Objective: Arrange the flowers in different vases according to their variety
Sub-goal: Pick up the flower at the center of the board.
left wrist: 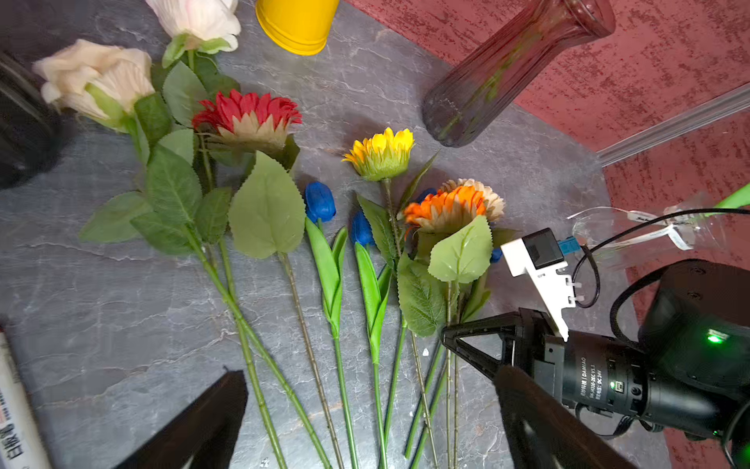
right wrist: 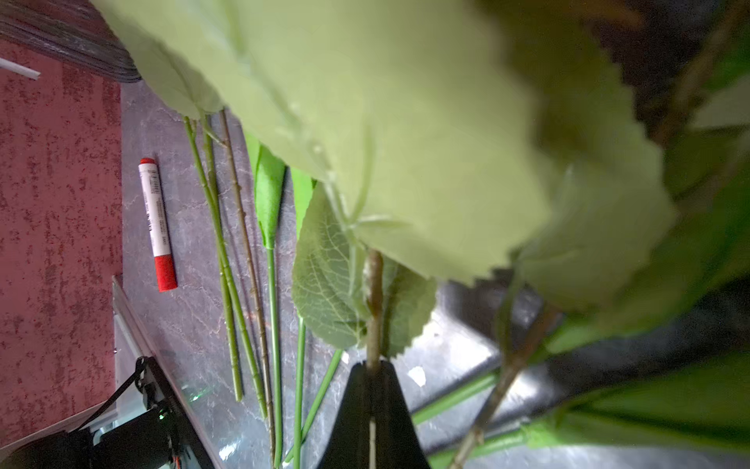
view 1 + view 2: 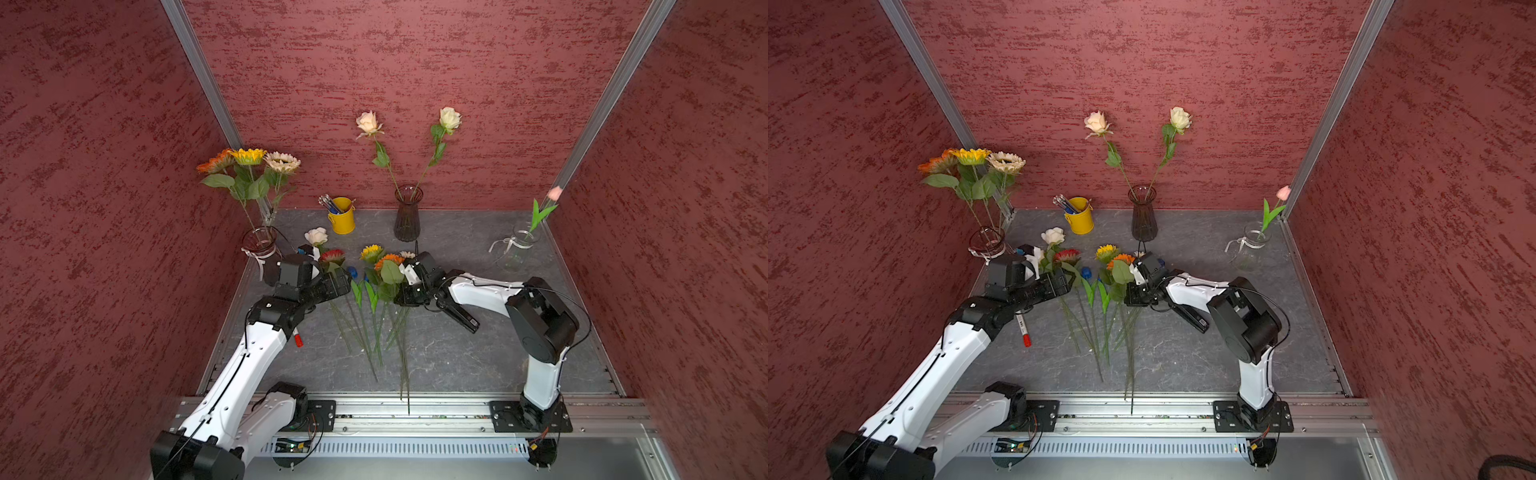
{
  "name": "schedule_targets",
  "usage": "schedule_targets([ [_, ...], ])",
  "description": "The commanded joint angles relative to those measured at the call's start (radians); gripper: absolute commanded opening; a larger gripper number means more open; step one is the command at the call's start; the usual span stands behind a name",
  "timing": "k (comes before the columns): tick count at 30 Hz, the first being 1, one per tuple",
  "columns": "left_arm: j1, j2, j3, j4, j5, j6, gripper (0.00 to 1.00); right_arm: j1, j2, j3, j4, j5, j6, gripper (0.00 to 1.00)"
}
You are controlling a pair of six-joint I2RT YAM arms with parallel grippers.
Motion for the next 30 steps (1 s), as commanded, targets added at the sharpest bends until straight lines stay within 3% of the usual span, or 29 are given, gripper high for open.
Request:
schedule_targets([
  [1, -0.018, 0.012, -0.031, 0.086, 0.048, -0.036, 1.0, 0.008, -0.088, 0.009, 0.016, 0.014, -0.008, 0.0],
  [5, -0.071, 0.029, -0.071, 0.163, 0.086, -0.064, 0.99, 0.008, -0.137, 0.012, 0.012, 0.022, -0.016, 0.0],
  [10, -0.16, -0.008, -0.209, 0.427, 0.133, -0.118, 0.99, 0.008, -0.174, 0.05, 0.005, 0.044, 0.003, 0.0],
  [15, -0.205, 0.035, -0.279, 0.628, 0.164, -0.189, 0.91, 0.008, -0.178, 0.085, 0.044, 0.02, 0.046, 0.0],
  [30, -0.267, 0.213, -0.219, 0.718, 0.24, -0.188, 0.7, 0.008, -0.155, 0.178, 0.055, -0.015, 0.059, 0.0],
])
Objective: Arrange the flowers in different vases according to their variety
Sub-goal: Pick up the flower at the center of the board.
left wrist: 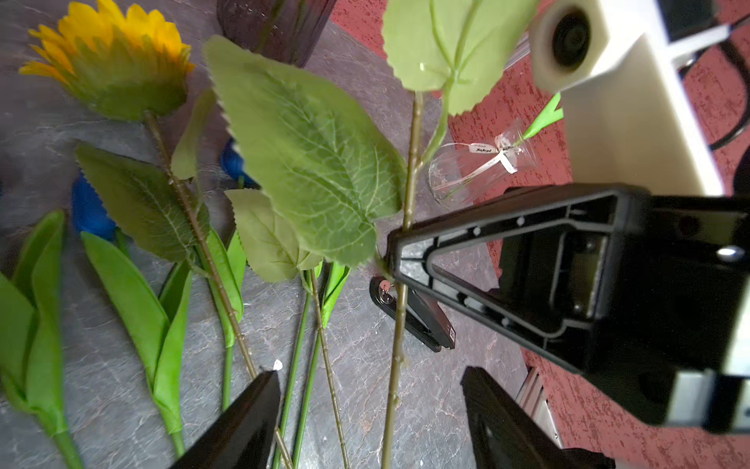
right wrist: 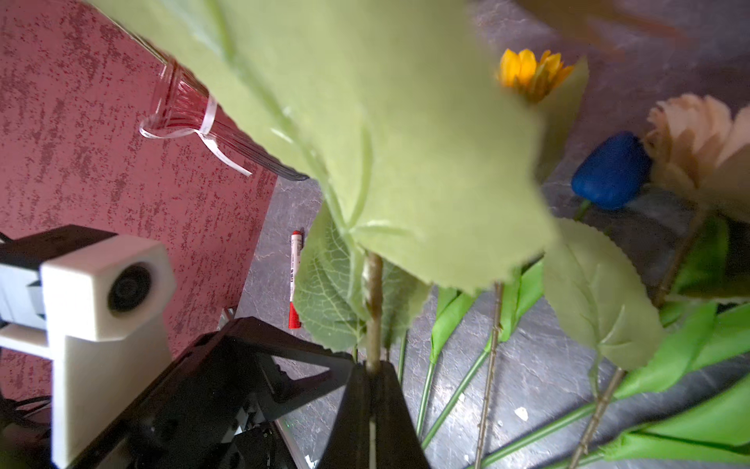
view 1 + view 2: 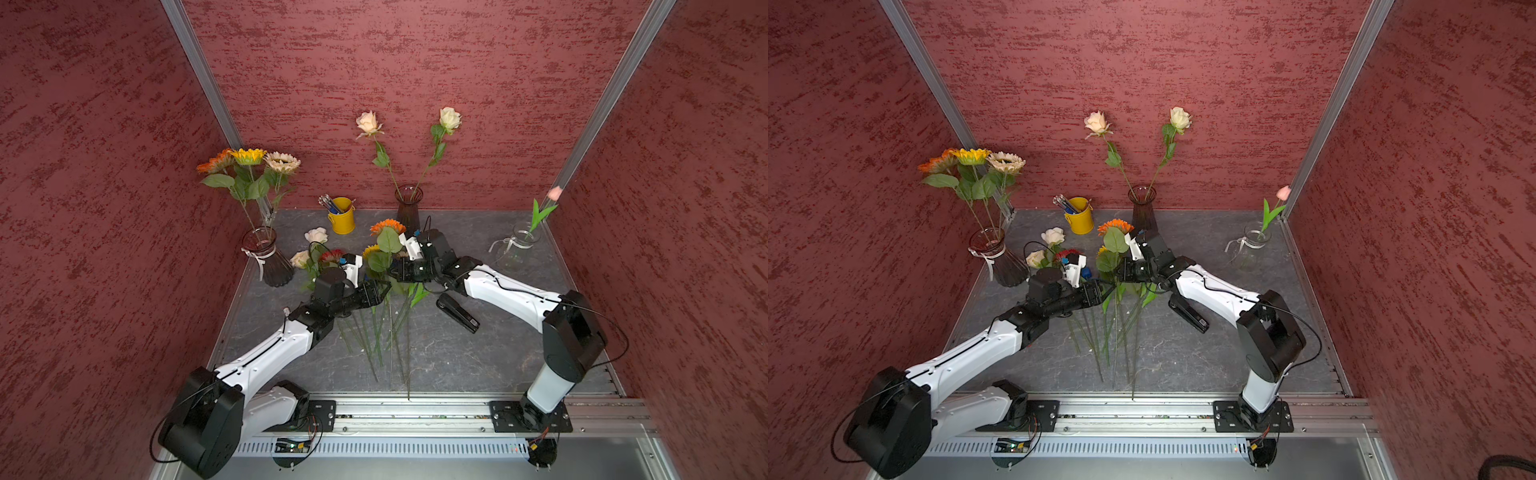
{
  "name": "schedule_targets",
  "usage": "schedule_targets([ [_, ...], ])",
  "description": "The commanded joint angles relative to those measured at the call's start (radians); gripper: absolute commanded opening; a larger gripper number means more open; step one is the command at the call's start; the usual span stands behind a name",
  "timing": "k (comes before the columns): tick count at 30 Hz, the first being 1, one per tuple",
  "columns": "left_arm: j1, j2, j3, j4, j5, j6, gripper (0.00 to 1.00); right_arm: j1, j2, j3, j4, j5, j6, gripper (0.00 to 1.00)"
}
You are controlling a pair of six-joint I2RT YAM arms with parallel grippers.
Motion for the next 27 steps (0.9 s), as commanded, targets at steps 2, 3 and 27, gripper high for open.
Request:
schedule_targets([
  [2, -0.022, 0.028, 0.02, 0.062, 0.017, -0.001, 0.64, 0.007, -0.001, 0.063, 0.03, -0.033, 0.006, 0.0],
  [3, -0.026, 0.034, 0.024, 0.064, 0.014, 0.0, 0.61, 0.007, 0.0, 0.067, 0.029, -0.039, 0.006, 0.0],
  [27, 0.342, -0.172, 0.624, -0.633, -0.306, 0.495, 0.0, -0.011, -0.342, -0.061, -0.154, 0.193, -0.105, 0.65],
])
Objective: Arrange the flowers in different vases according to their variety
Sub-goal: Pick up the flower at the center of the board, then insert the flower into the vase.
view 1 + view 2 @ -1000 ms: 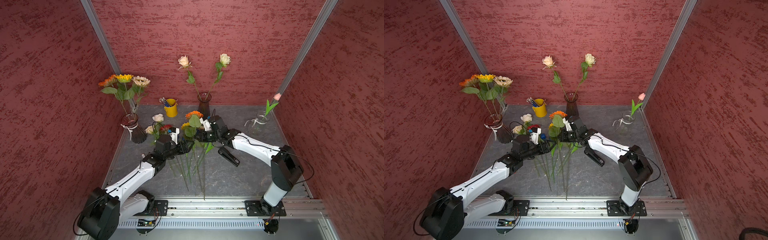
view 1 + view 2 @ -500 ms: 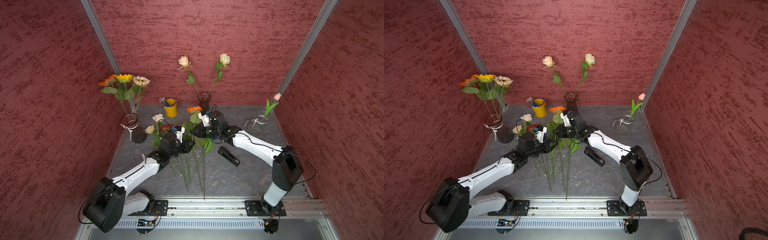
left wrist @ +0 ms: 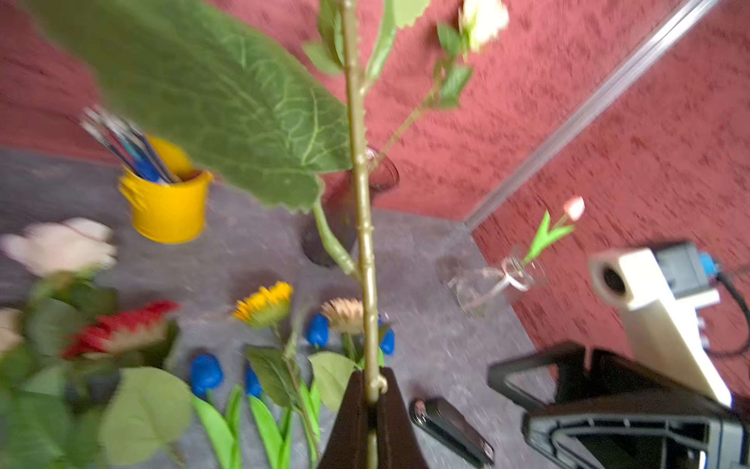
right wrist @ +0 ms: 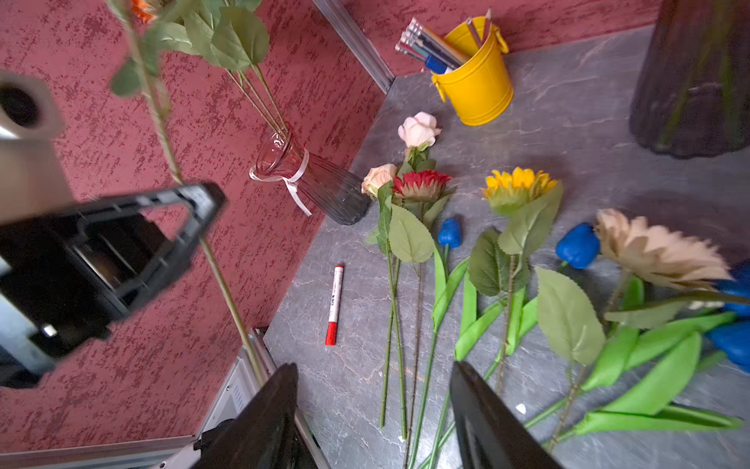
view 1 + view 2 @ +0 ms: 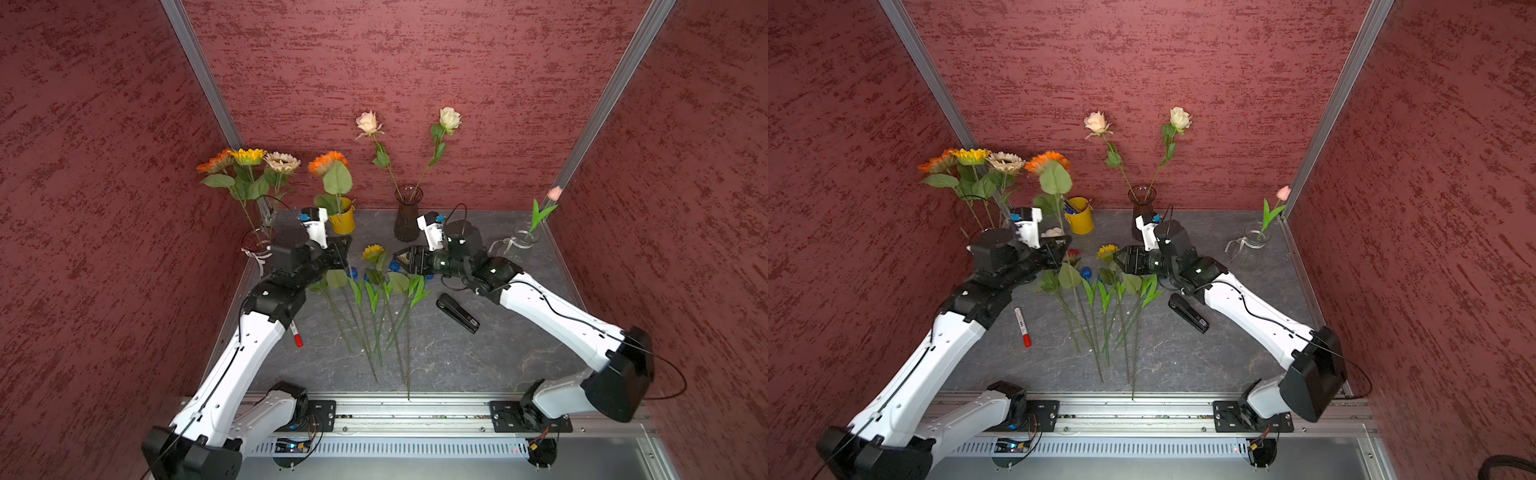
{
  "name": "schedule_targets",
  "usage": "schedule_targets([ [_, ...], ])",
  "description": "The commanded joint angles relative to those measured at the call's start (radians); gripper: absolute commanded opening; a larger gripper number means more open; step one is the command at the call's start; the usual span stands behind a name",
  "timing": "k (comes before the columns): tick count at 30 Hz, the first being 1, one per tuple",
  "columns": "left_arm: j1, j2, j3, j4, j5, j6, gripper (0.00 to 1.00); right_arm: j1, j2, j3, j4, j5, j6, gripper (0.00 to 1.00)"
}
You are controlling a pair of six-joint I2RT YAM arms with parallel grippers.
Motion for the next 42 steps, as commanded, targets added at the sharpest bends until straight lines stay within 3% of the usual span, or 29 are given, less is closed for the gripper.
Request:
schedule_targets([
  [1, 0.112, -0.007, 0.111, -0.131, -0.12, 0.205, 0.0, -0.009, -0.03, -0.034, -0.062, 0.08, -0.045, 0.65],
  [9, 0.358, 0.1, 0.285, 0.066, -0.147, 0.344, 0.0, -0.014, -0.026, -0.061, -0.053, 0.07, -0.047, 0.65],
  [13, 0.37, 0.156, 0.303, 0.208, -0.241, 0.445, 0.0, -0.032, -0.004, -0.09, -0.023, 0.051, -0.057, 0.65],
  [18, 0.375, 0.203, 0.272, 0.432, -0.386, 0.576, 0.0, -0.091, 0.097, -0.077, -0.04, -0.073, -0.048, 0.65],
  [24, 0.404, 0.287, 0.242, 0.679, -0.382, 0.665, 0.0, -0.117, 0.182, 0.014, -0.115, -0.114, -0.059, 0.65],
  [34, 0.469, 0.441, 0.215, 0.956, -0.32, 0.684, 0.0, -0.118, 0.253, 0.097, -0.155, -0.11, -0.003, 0.65],
  [42, 0.503, 0.469, 0.061, 0.987, -0.283, 0.493, 0.0, -0.118, 0.23, 0.077, -0.112, -0.074, 0.042, 0.65],
])
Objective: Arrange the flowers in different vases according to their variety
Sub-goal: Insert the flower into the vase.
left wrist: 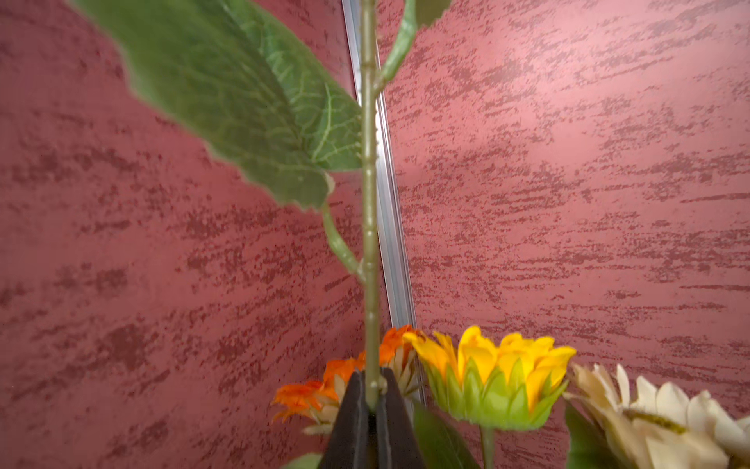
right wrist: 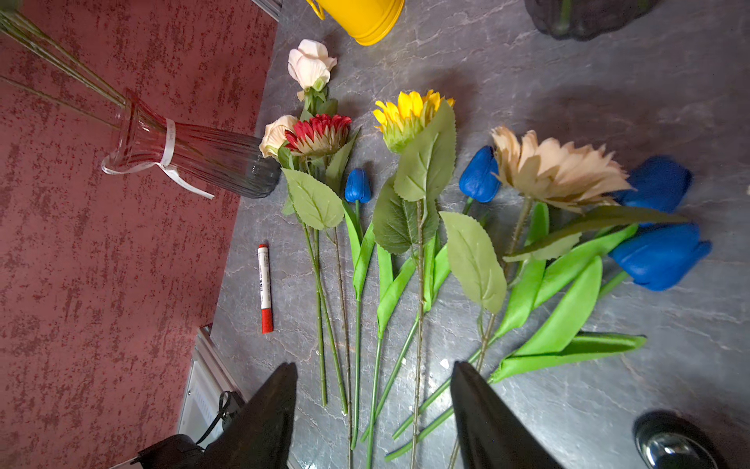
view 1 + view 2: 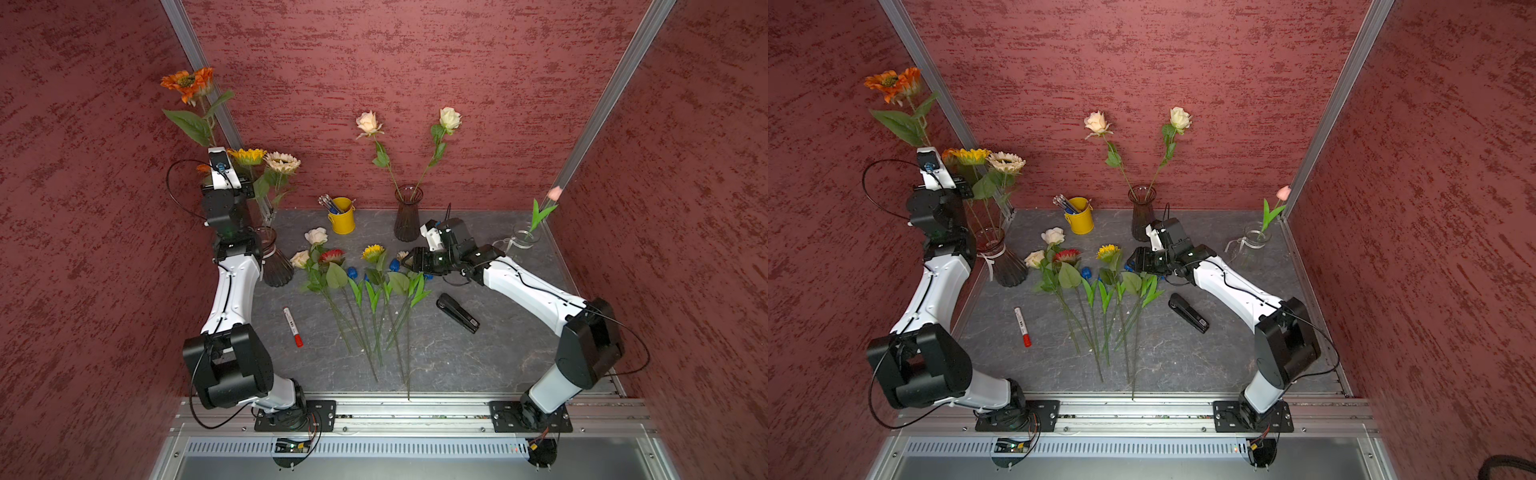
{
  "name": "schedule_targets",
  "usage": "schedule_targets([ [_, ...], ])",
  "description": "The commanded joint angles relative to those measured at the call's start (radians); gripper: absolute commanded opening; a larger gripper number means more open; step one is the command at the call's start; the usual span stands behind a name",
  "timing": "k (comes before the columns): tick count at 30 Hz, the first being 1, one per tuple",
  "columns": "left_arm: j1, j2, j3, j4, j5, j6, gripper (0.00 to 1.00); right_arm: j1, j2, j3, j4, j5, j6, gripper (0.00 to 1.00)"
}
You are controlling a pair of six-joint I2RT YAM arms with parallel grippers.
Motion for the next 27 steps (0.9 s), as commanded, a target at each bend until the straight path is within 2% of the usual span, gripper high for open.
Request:
schedule_targets([
  [1, -0.002, -0.012, -0.085, 0.052, 0.023, -0.098, 0.0, -0.002, -0.008, 0.006, 0.025, 0.019, 0.025, 0.65],
  [5, -0.027, -0.055, -0.207, 0.018, 0.023, -0.188, 0.02, 0.0, -0.012, 0.004, 0.03, 0.017, 0.009, 0.65],
  [7, -0.051, -0.082, -0.255, -0.013, 0.041, -0.217, 0.59, -0.001, -0.021, -0.002, 0.04, 0.017, -0.001, 0.65],
  [9, -0.091, -0.116, -0.253, -0.146, 0.034, -0.22, 0.89, -0.001, -0.042, -0.021, 0.055, 0.017, -0.008, 0.65],
  [10, -0.114, -0.142, -0.248, -0.208, 0.028, -0.22, 0.98, 0.0, -0.054, -0.035, 0.066, 0.018, -0.012, 0.65],
  [13, -0.173, -0.231, -0.241, -0.316, 0.018, -0.256, 1.0, -0.001, -0.102, -0.094, 0.098, 0.027, -0.027, 0.65],
  [18, -0.257, -0.352, -0.135, -0.617, -0.063, -0.285, 1.0, -0.002, -0.144, -0.164, 0.087, 0.046, -0.058, 0.66],
  [23, -0.347, -0.508, -0.167, -0.82, -0.11, -0.373, 1.0, -0.003, -0.229, -0.248, 0.096, 0.095, -0.078, 0.66],
  [27, -0.487, -0.585, -0.217, -0.961, -0.175, -0.451, 1.0, -0.015, -0.239, -0.269, 0.091, 0.096, -0.102, 0.66],
])
